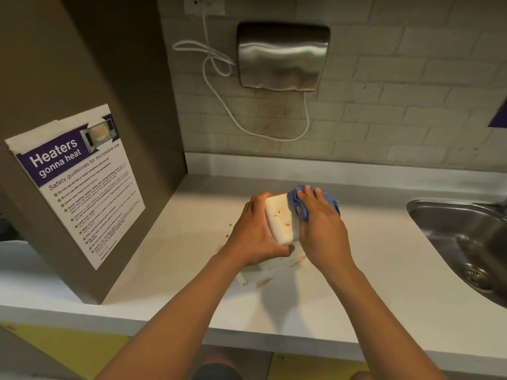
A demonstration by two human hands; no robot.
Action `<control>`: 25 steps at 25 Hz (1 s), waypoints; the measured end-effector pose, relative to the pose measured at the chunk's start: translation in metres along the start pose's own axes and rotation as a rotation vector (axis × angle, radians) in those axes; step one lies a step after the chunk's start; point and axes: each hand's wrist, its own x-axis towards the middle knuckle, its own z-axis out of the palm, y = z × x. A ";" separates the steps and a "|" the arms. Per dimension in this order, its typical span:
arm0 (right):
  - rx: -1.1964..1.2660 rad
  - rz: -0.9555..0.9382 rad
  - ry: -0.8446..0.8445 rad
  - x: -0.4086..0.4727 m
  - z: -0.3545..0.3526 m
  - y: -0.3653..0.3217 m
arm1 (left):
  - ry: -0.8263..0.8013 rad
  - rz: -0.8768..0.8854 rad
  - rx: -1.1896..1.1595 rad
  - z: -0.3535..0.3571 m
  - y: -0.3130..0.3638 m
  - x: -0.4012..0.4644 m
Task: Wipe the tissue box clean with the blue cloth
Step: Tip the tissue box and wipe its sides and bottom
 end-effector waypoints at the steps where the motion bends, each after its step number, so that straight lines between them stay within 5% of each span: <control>1: -0.011 -0.088 0.014 -0.002 0.004 -0.009 | 0.002 0.014 -0.016 -0.001 0.000 0.000; 4: 0.022 -0.266 0.033 -0.025 0.014 -0.009 | -0.020 0.038 -0.030 -0.003 0.000 -0.002; 10: 0.098 0.027 0.057 0.009 -0.007 0.015 | 0.011 0.020 0.000 0.005 0.001 -0.007; 14: 0.128 -0.135 -0.047 -0.007 0.006 -0.016 | 0.026 0.050 -0.083 0.000 0.003 -0.004; 17: 0.255 -0.134 0.056 -0.019 -0.003 -0.008 | 0.020 0.047 -0.073 0.000 -0.001 -0.003; 21: 0.304 0.131 0.124 0.008 -0.009 0.025 | 0.007 -0.004 0.004 0.003 -0.002 -0.004; 25: 0.713 0.412 0.051 0.022 -0.006 0.044 | 0.002 -0.011 0.033 0.003 -0.001 -0.003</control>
